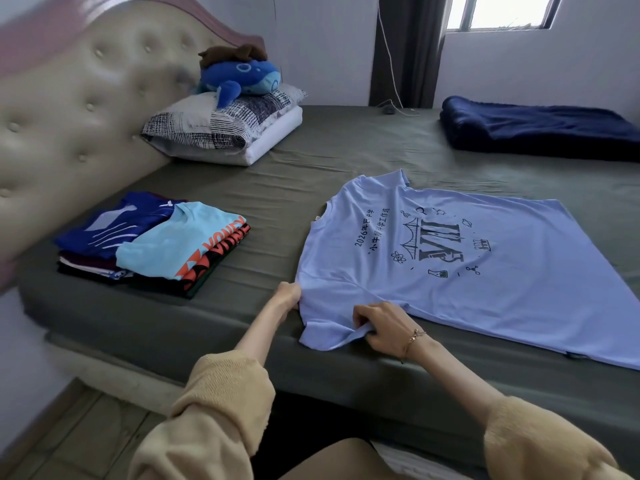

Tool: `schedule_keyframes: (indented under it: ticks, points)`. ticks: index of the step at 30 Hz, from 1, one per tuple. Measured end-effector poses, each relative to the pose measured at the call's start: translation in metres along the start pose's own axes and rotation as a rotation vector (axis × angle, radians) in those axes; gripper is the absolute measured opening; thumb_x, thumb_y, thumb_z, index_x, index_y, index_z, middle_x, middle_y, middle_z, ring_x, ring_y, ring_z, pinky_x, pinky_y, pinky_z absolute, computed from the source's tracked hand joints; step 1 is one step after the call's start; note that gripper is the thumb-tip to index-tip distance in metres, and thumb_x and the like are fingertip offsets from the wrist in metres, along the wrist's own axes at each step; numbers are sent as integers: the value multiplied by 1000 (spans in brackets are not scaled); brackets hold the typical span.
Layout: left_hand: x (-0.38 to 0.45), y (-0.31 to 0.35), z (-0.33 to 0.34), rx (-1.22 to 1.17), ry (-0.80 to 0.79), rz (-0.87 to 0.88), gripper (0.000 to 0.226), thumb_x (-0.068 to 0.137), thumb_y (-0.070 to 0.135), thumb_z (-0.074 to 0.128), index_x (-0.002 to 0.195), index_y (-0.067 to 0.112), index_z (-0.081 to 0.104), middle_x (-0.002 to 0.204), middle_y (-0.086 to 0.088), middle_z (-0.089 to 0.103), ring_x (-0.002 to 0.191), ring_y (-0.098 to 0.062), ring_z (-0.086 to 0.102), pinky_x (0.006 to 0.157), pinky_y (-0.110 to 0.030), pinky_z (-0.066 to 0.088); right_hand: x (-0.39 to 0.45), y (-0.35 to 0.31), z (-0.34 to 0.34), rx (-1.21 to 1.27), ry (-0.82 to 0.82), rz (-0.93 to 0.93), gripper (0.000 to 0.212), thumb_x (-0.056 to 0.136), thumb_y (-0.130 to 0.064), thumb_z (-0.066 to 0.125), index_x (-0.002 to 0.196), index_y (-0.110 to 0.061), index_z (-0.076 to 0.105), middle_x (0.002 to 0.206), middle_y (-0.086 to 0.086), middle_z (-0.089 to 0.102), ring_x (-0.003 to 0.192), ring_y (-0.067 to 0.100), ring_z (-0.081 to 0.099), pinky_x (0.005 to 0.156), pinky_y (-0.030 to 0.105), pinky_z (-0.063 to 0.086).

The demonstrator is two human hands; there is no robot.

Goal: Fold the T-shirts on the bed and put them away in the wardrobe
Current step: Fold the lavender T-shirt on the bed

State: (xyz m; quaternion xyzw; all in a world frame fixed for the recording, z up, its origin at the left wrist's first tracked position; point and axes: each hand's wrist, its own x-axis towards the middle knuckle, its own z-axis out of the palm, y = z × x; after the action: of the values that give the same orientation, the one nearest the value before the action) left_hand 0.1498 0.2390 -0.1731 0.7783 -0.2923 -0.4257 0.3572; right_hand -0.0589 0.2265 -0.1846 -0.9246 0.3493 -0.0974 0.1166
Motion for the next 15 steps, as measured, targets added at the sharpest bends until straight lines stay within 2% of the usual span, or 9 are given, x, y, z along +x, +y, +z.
schedule_keyframes:
  ticks: [1, 3, 4, 6, 8, 10, 12, 15]
  points:
    - [-1, -3, -2, -1, 7, -14, 39, 89, 8, 42, 122, -11, 51, 76, -6, 55, 60, -19, 53, 47, -27, 39, -1, 0, 0, 29, -12, 8, 26, 69, -4, 46, 88, -13, 60, 86, 3, 68, 85, 24, 61, 68, 24, 34]
    - [-3, -4, -5, 2, -16, -26, 30, 88, 18, 49, 110, -2, 54, 80, -9, 57, 54, -16, 51, 38, -22, 36, -3, 1, 0, 79, -33, -2, 25, 69, -1, 47, 85, -12, 62, 85, 3, 67, 86, 23, 61, 69, 22, 36]
    - [-6, -4, -6, 20, -42, -19, 31, 89, 26, 53, 109, 2, 55, 86, -9, 57, 55, -15, 50, 38, -21, 36, -4, 1, 1, 85, -42, -21, 22, 71, -3, 50, 85, -12, 65, 89, 3, 65, 89, 21, 59, 73, 21, 34]
    - [-10, -3, -8, 135, -108, 10, 49, 85, 37, 63, 118, 2, 55, 90, -7, 57, 58, -13, 49, 45, -21, 37, -8, 2, 3, 52, -56, -58, 19, 74, -9, 55, 85, -15, 70, 97, -1, 61, 96, 16, 53, 81, 21, 28]
    - [-13, -6, -10, 295, -139, 31, 59, 80, 32, 72, 123, -3, 54, 77, -4, 52, 58, -12, 45, 49, -22, 33, -11, 3, 3, 42, -83, -60, 25, 73, -11, 52, 87, -18, 71, 100, -3, 57, 98, 14, 49, 83, 21, 23]
    - [-15, -8, -11, 371, -159, 31, 51, 82, 23, 70, 121, -7, 55, 68, -3, 45, 58, -11, 40, 48, -22, 30, -13, 3, 1, 80, -142, -43, 36, 68, -1, 46, 91, -15, 70, 100, 0, 58, 98, 15, 51, 85, 22, 31]
    - [-15, -8, -13, 376, -164, 34, 41, 86, 19, 67, 117, -6, 56, 68, -3, 46, 59, -11, 41, 49, -22, 31, -14, 5, -3, 145, -174, -35, 43, 63, 8, 41, 93, -7, 67, 97, 4, 64, 95, 18, 58, 85, 21, 41]
    - [-17, -9, -11, 380, -159, 44, 26, 86, 18, 67, 103, 0, 58, 67, -4, 49, 57, -13, 44, 51, -23, 33, -17, 6, -7, 214, -186, -24, 43, 61, 14, 37, 90, -3, 65, 94, 6, 67, 90, 20, 60, 77, 14, 44]
